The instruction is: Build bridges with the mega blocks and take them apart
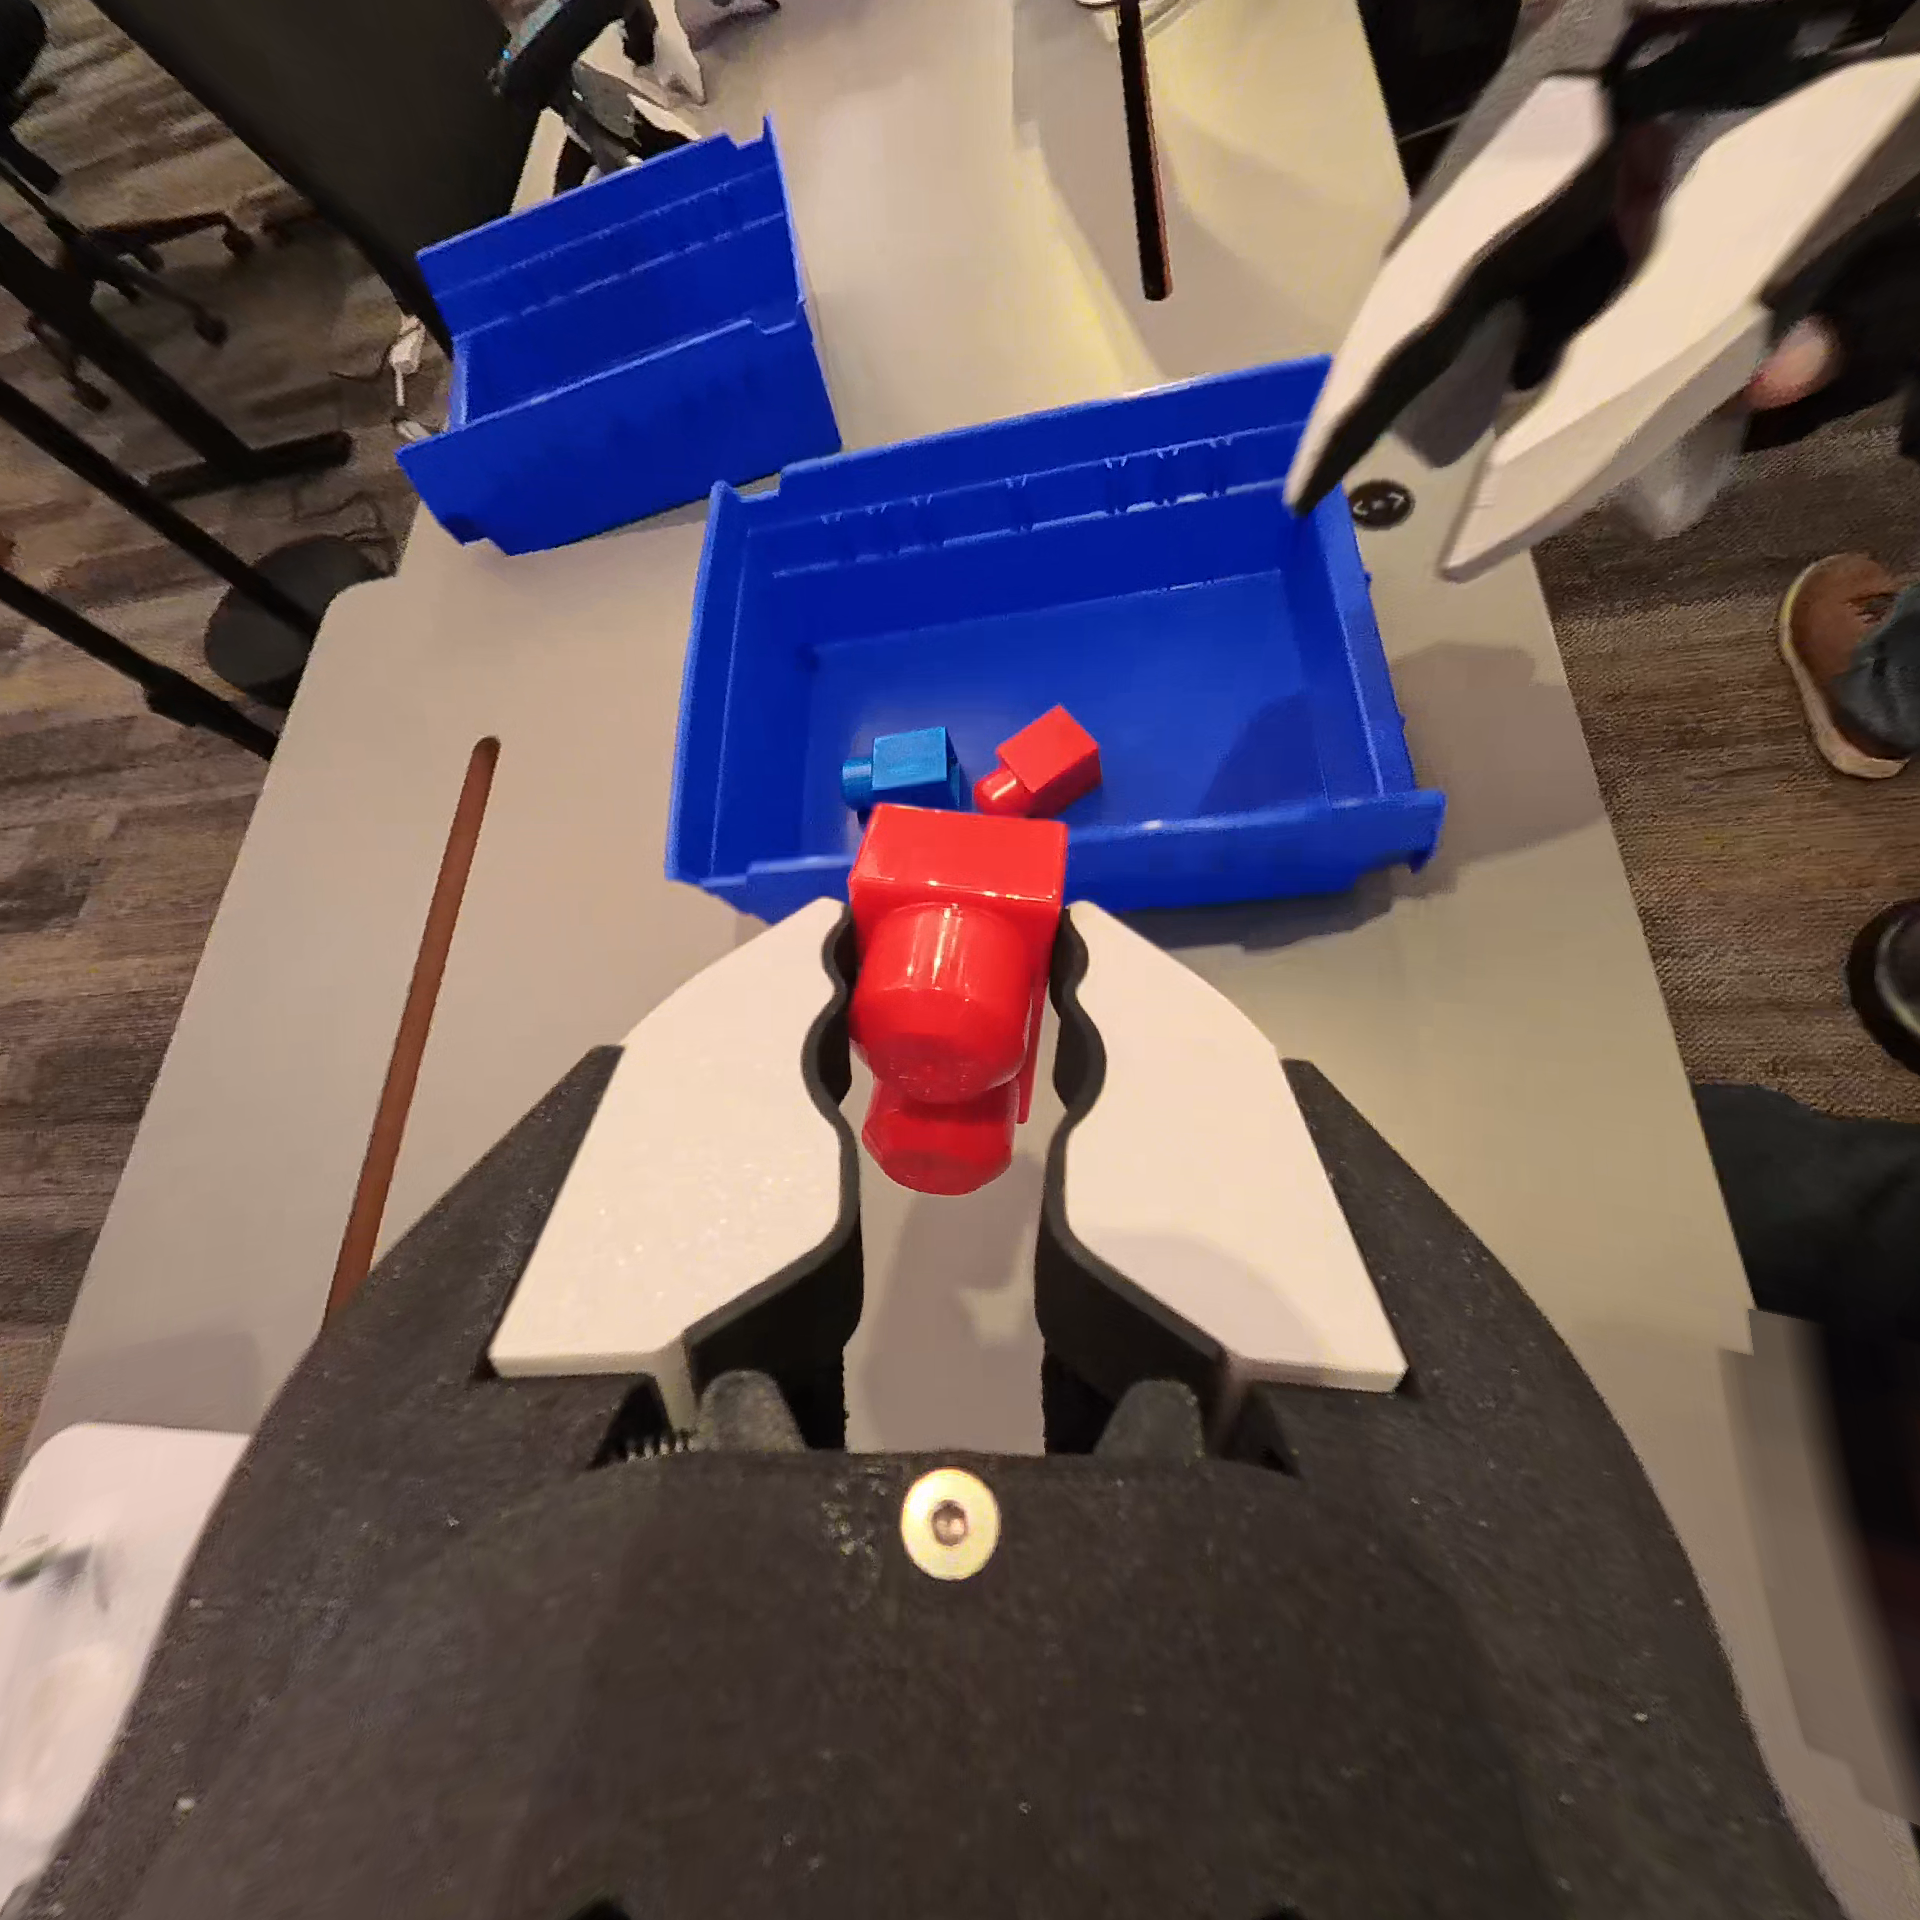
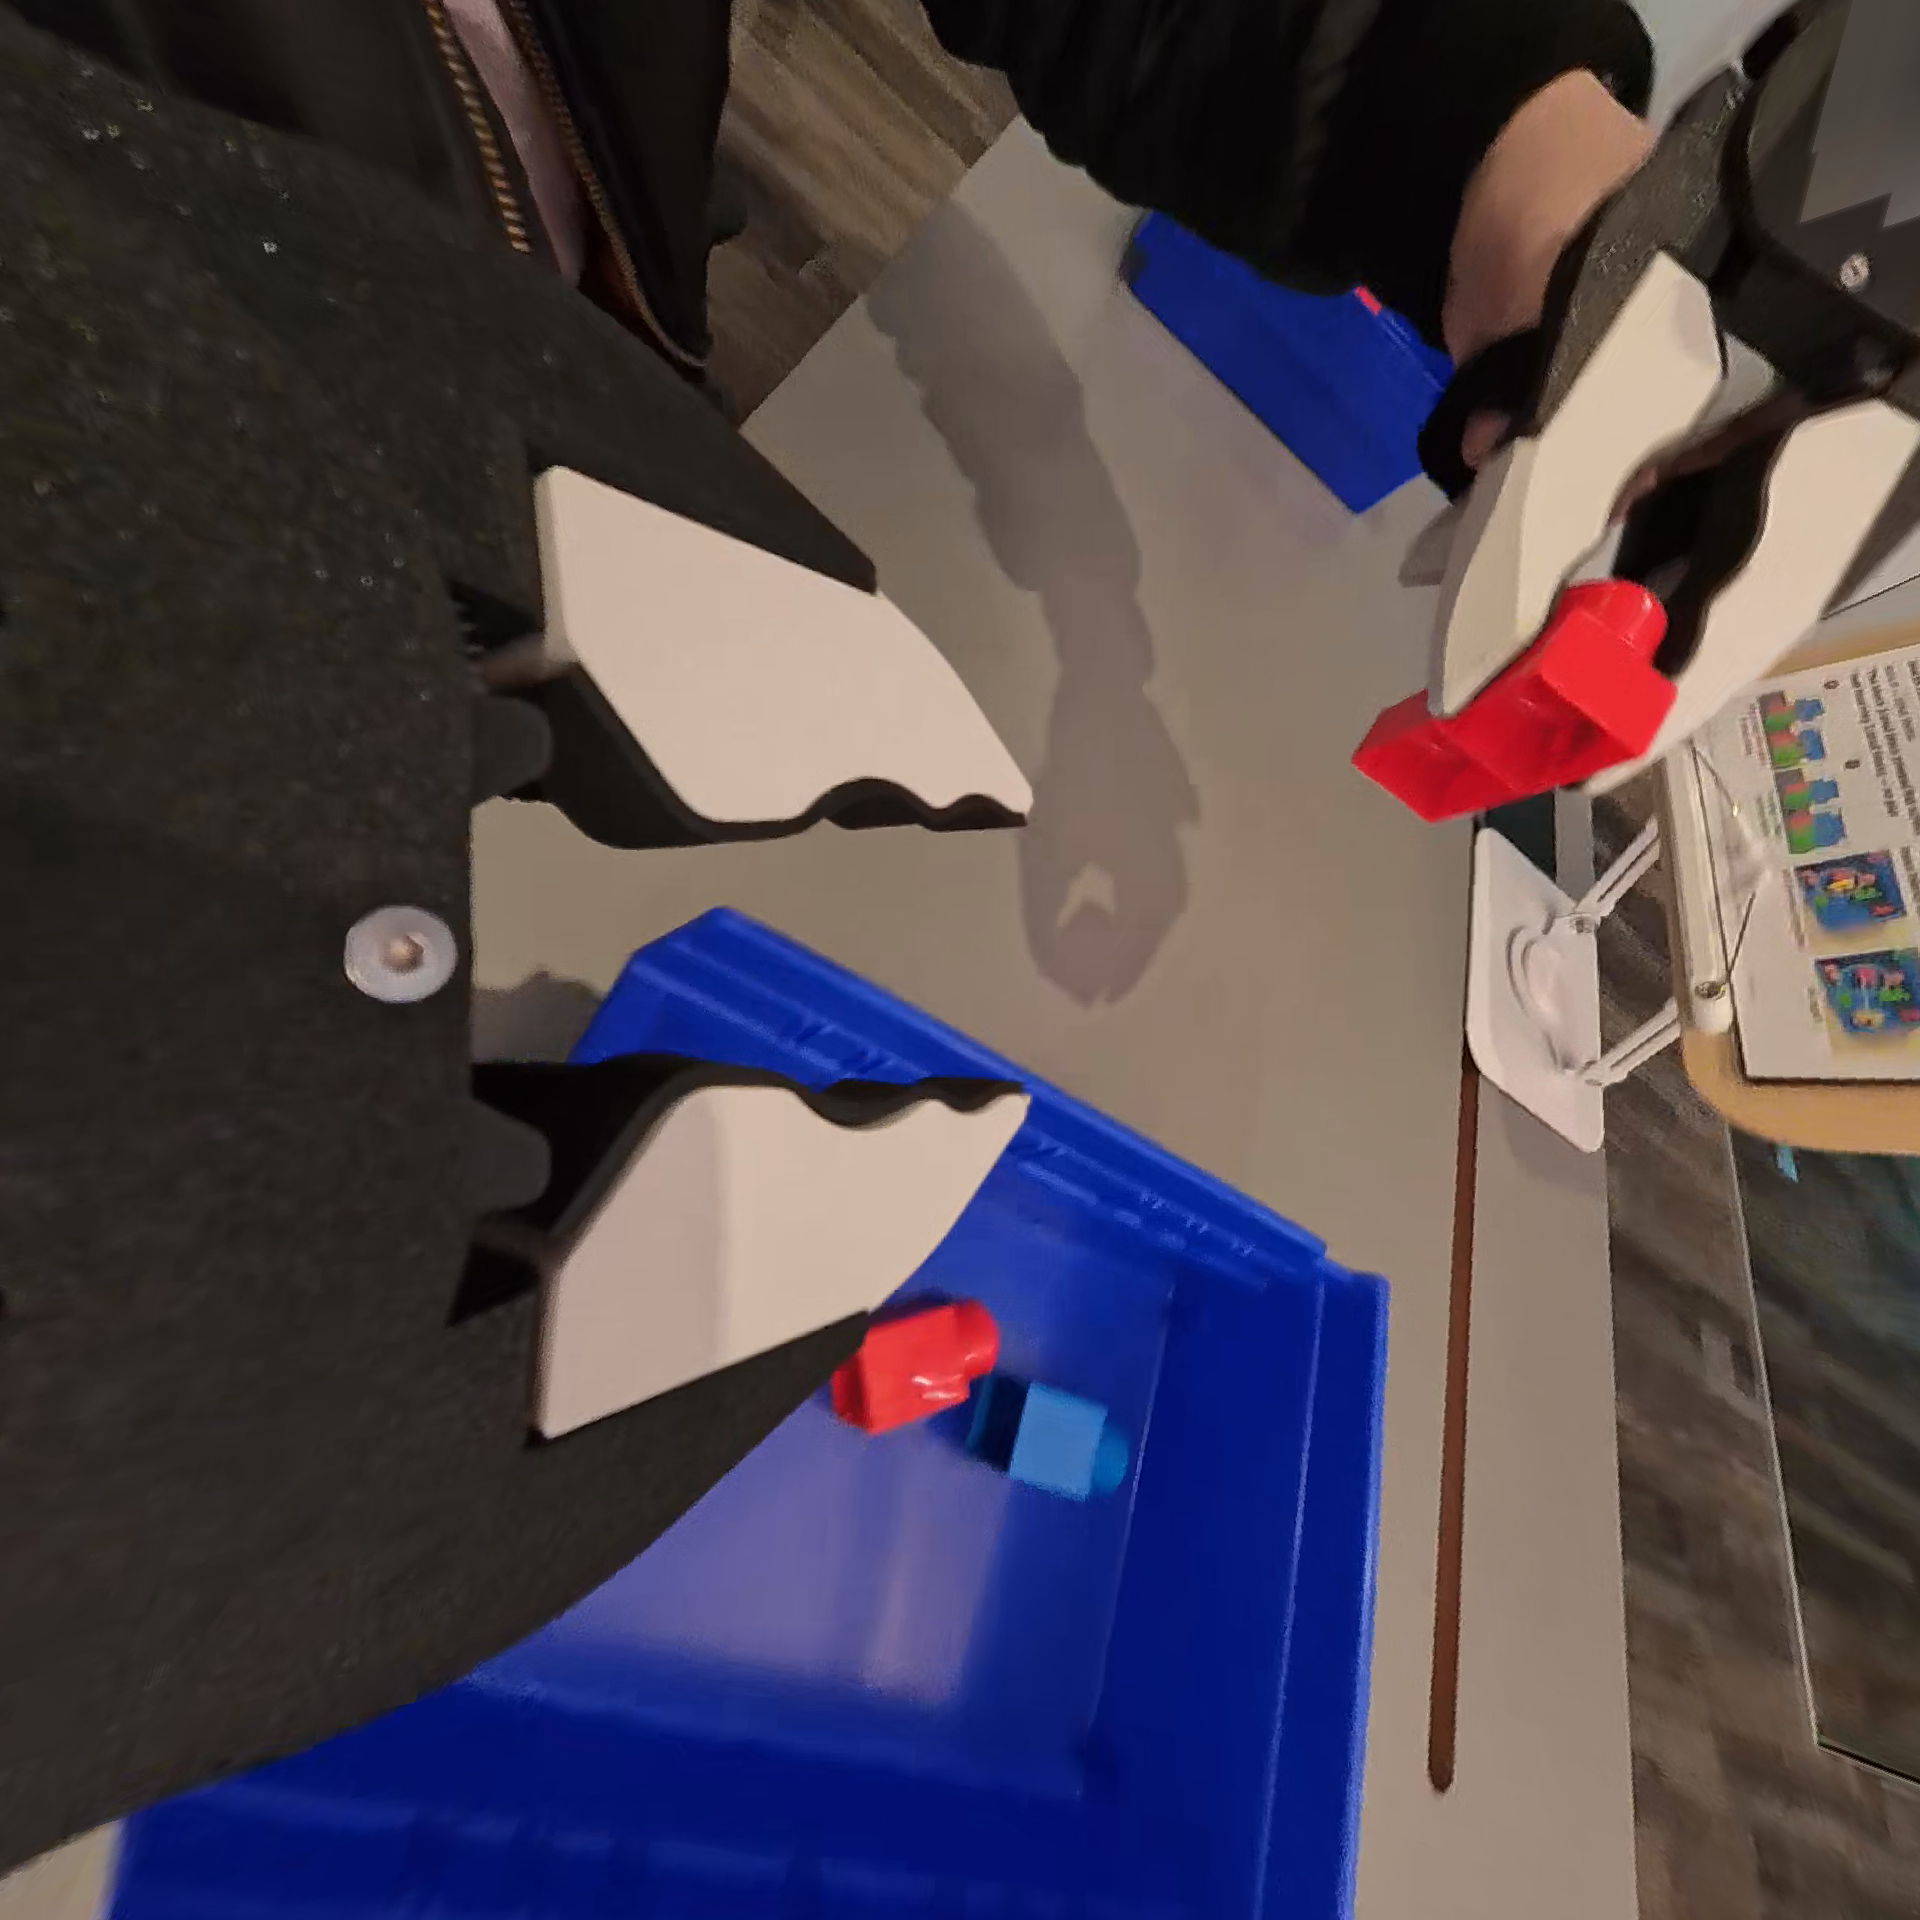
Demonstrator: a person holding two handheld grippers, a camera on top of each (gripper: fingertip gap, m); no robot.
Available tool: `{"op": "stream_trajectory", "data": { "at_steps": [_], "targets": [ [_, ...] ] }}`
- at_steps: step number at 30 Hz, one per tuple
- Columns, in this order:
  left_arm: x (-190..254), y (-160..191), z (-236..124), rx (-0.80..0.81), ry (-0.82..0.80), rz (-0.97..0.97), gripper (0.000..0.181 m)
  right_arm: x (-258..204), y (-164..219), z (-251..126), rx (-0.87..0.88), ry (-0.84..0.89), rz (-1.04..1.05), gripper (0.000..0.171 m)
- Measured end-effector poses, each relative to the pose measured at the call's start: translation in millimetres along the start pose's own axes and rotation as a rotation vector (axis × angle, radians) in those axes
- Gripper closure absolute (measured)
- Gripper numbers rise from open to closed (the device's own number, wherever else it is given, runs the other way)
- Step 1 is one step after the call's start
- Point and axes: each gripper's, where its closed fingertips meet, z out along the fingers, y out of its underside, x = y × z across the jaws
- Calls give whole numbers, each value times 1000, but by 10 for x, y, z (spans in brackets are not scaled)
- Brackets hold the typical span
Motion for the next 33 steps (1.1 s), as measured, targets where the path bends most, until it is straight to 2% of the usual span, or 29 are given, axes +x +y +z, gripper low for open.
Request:
{"op": "stream_trajectory", "data": {
  "at_steps": [2, 4, 10, 12, 14, 15, 17, 20, 24, 30, 33],
  "targets": [
    [12, -72, 225, -20, 65, -21, 146, 57, 86, -174, -12, -6, -7, 127],
    [-42, -103, 439, -54, 64, -12, 146, 58, 215, -281, -14, -10, -29, 128],
    [-37, -239, 963, -116, 111, 15, 146, 148, 609, -328, -91, 21, -58, 127],
    [-87, -243, 1248, -233, 154, 4, 146, 181, 636, -300, -98, 15, -49, 126],
    [-22, -187, 1559, -391, 267, -50, 145, 214, 640, -297, -101, 27, -56, 126],
    [-61, -115, 1735, -455, 260, -58, 146, 217, 639, -308, -96, 36, -63, 126],
    [-21, 111, 1987, -582, 318, 52, 145, 194, 657, -355, -85, 37, -77, 126],
    [21, 346, 2129, -664, 352, 300, 145, 198, 727, -440, -87, 38, -81, 126],
    [10, 400, 2195, -642, 389, 344, 145, 314, 793, -478, -110, 45, -83, 125],
    [-54, 626, 2240, -756, 418, 380, 144, 443, 825, -455, -105, 39, -72, 125],
    [-42, 568, 2296, -715, 409, 389, 138, 476, 867, -433, -106, 35, -63, 124]
  ]
}}
